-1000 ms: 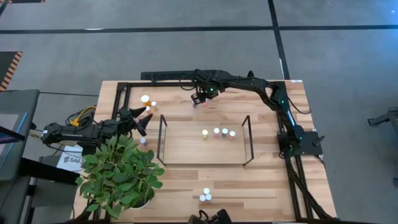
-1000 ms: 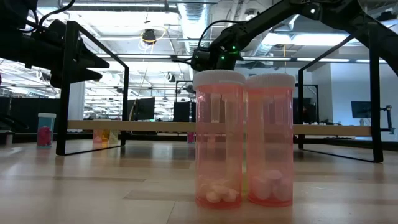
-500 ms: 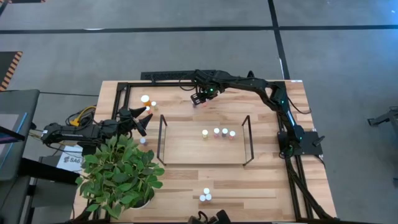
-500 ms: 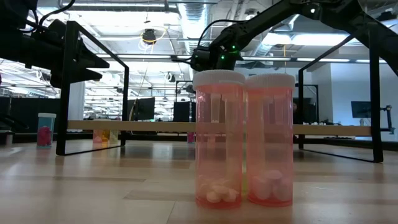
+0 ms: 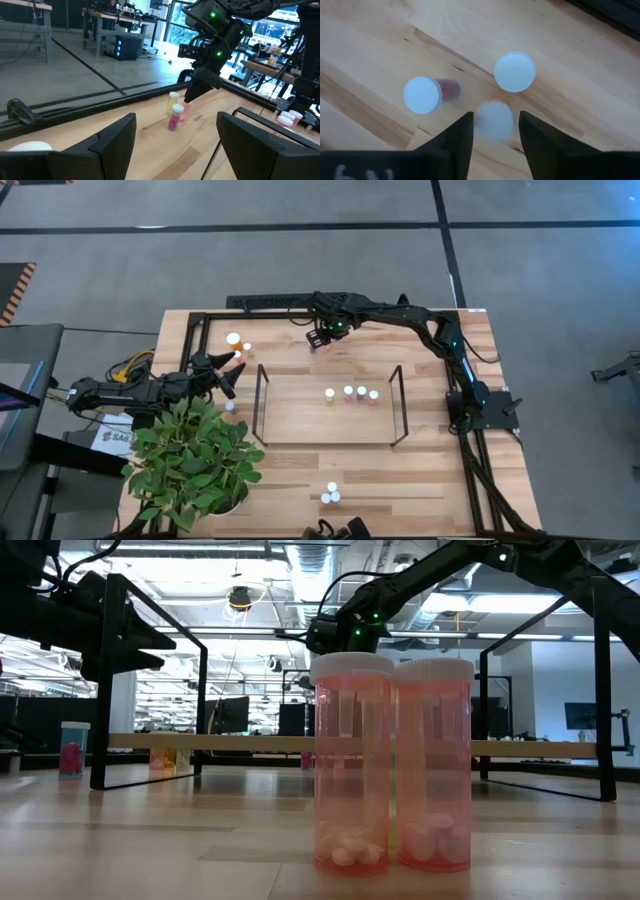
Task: Pick and place medicine bottles onto shelf by color
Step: Put the orange pill bottle on the shelf
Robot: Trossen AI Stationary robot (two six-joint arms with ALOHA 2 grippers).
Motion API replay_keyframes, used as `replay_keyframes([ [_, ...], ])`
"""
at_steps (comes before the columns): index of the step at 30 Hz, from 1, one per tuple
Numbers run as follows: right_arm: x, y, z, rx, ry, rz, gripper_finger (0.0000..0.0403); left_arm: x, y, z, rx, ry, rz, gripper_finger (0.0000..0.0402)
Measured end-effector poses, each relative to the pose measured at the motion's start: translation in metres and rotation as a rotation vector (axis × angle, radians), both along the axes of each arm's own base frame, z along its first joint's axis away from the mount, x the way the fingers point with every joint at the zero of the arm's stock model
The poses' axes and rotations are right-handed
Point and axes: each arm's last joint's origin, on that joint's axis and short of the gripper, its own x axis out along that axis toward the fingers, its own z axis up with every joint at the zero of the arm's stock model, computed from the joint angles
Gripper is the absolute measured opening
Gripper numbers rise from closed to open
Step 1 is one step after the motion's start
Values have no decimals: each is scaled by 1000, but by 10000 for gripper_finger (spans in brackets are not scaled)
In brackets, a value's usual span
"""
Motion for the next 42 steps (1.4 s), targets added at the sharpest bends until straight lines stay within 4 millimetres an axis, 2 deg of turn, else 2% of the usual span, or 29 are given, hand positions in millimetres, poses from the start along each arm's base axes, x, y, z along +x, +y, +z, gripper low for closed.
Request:
replay_keyframes([
  [9,0,1,0,5,10,3,231,0,0,0,0,0,0,265],
  [15,-2,4,-17,15,11,-9,234,0,0,0,0,0,0,265],
  [26,1,3,-16,3,-23,-26,233,0,0,0,0,0,0,265],
  [30,1,2,-16,2,-25,-26,215,0,0,0,0,0,0,264],
  [38,2,2,-16,-1,-32,-26,140,0,0,0,0,0,0,265],
  [42,2,4,-16,2,-29,-29,128,0,0,0,0,0,0,265],
])
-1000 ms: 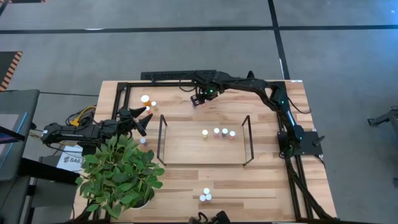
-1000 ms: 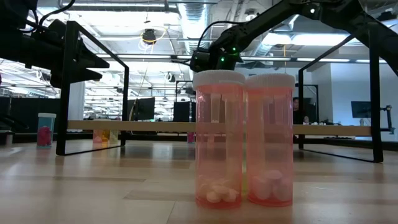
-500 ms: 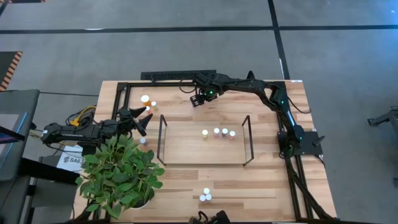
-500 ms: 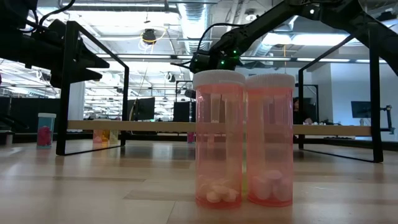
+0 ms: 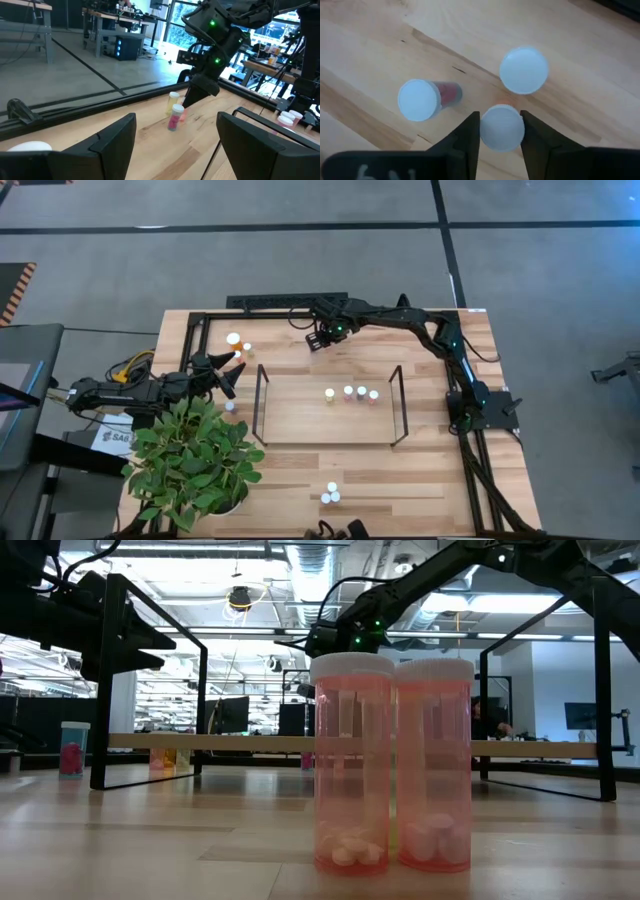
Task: Pick and place medicine bottles onto shelf by color
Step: Put the orange pill bottle on the shelf
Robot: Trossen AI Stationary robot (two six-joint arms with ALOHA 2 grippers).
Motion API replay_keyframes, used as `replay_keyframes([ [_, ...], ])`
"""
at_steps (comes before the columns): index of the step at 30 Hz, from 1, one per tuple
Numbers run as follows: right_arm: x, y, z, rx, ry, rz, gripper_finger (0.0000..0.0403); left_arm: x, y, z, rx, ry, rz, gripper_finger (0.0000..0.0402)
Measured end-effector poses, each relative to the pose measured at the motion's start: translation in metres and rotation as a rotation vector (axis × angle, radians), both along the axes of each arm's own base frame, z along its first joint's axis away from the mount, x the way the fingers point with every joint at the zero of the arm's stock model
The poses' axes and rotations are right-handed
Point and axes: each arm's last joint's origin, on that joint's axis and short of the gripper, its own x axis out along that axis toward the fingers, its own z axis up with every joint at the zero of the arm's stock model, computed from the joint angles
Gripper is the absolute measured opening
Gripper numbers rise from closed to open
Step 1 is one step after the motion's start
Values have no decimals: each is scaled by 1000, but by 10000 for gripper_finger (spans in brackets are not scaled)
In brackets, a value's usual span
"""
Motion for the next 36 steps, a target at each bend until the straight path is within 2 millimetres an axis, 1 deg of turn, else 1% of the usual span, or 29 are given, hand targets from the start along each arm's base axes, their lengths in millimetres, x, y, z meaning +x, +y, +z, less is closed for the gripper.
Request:
replay_keyframes([
  [4,-1,2,1,4,10,0,143,0,0,0,0,0,0,265],
  [8,0,4,12,13,27,3,155,0,0,0,0,0,0,265],
  [17,2,17,40,38,78,-5,142,0,0,0,0,0,0,265],
  [22,-1,25,64,80,108,-63,141,0,0,0,0,0,0,264],
  [28,-8,38,105,141,126,-80,142,0,0,0,0,0,0,265],
  [32,-13,56,131,160,150,-89,139,0,0,0,0,-1,0,265],
  [36,-25,77,148,183,160,-119,140,0,0,0,0,0,0,265],
])
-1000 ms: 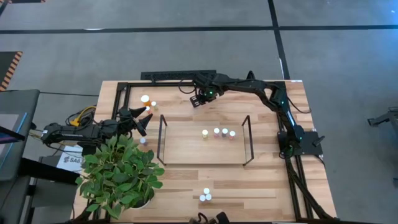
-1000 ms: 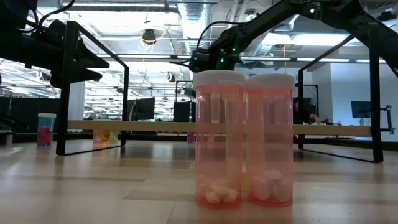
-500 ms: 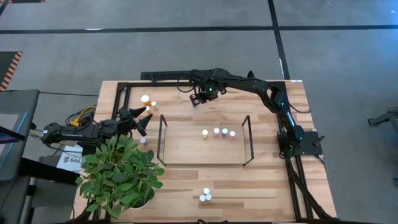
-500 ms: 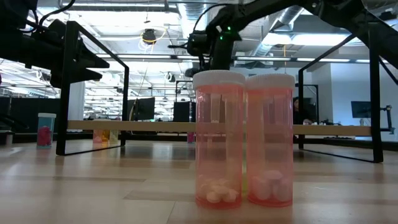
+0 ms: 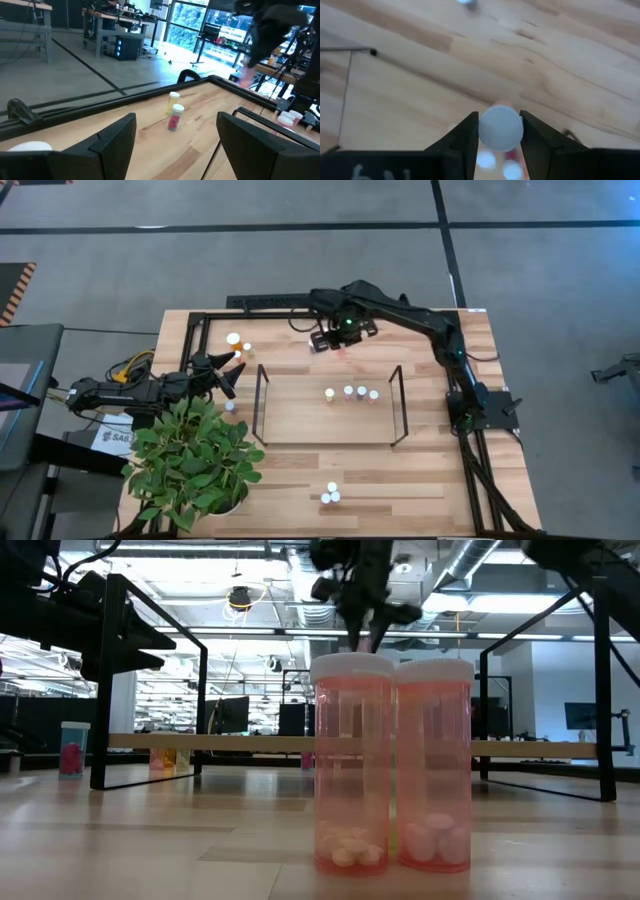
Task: Pick and place medicine bottles onto shelf by color
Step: Put the orange pill bottle on the shelf
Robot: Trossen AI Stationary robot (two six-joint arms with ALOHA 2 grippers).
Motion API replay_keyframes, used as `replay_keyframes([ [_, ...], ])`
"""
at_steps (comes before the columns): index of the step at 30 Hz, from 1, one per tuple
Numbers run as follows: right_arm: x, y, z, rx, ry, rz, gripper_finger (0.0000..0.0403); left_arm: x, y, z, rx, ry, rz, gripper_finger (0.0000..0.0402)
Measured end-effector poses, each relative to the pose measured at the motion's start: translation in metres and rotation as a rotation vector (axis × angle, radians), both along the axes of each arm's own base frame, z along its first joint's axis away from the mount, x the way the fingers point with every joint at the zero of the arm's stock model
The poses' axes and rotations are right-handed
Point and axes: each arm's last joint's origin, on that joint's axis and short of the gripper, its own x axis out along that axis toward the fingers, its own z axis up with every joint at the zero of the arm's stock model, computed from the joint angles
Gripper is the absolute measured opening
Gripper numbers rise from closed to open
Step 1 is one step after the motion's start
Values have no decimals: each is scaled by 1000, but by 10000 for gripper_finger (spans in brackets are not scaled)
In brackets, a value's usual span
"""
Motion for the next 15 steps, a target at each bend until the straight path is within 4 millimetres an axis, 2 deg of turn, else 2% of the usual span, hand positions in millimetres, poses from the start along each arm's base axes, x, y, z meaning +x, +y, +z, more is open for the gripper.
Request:
replay_keyframes([
  [8,-20,40,46,-34,-124,18,135,0,0,0,0,0,0,265],
  [15,-36,68,65,-126,-148,34,135,0,0,0,0,0,0,265],
])
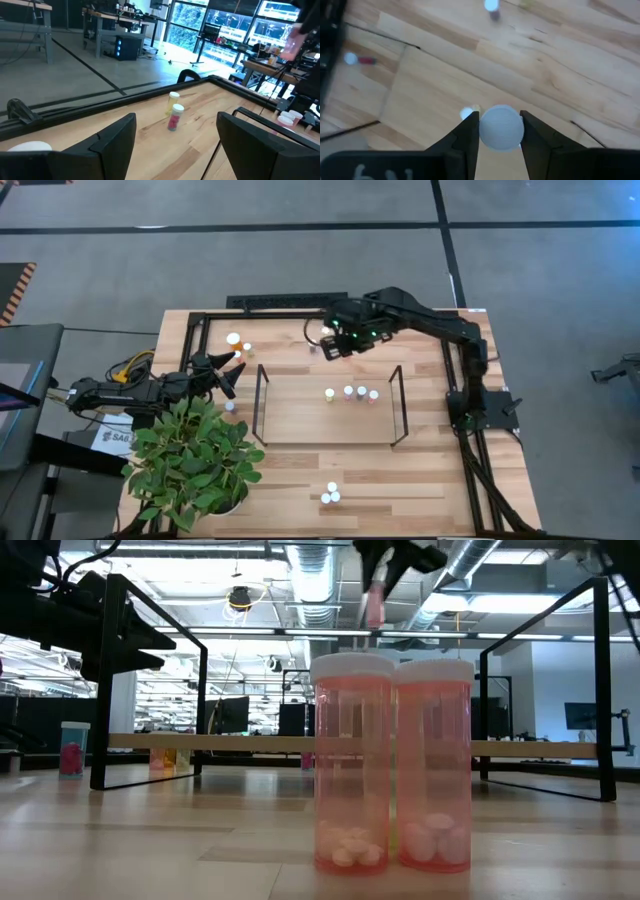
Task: Pick and place medicine bottles onto shelf by color
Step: Put the orange pill bottle on the shelf
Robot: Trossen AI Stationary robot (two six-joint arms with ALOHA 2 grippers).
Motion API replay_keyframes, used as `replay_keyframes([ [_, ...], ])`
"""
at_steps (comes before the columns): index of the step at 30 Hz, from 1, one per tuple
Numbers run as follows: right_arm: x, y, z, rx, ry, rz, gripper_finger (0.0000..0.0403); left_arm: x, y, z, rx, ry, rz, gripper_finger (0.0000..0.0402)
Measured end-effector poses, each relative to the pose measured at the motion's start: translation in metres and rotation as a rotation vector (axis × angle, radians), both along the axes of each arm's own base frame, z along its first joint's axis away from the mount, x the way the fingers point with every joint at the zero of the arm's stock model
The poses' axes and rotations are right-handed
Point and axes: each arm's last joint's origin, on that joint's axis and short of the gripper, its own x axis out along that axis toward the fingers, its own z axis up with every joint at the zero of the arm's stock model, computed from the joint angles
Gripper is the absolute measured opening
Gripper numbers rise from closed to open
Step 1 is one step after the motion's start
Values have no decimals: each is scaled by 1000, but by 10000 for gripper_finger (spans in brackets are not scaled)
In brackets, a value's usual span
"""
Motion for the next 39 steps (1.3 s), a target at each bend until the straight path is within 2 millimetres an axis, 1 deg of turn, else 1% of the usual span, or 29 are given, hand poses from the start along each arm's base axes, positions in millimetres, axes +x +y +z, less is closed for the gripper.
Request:
replay_keyframes([
  [2,-8,6,-4,-2,34,4,136,0,0,0,0,-1,0,265],
  [5,-25,14,-18,15,109,3,136,0,0,0,0,0,0,265],
  [11,-77,33,-42,88,217,-42,136,0,0,0,0,0,0,265],
  [15,-102,53,-47,105,173,-63,136,0,0,0,0,0,0,265],
  [18,-109,70,-47,61,112,-53,136,0,0,0,0,0,0,265],
  [22,-109,87,-46,-46,66,-12,136,0,0,0,0,0,0,265],
  [26,-100,99,-51,-63,51,33,136,0,0,0,0,0,0,265],
  [32,-71,122,-71,-32,24,104,136,0,0,0,0,0,0,265],
  [39,-47,140,-101,-34,88,179,136,0,0,0,0,0,0,265],
])
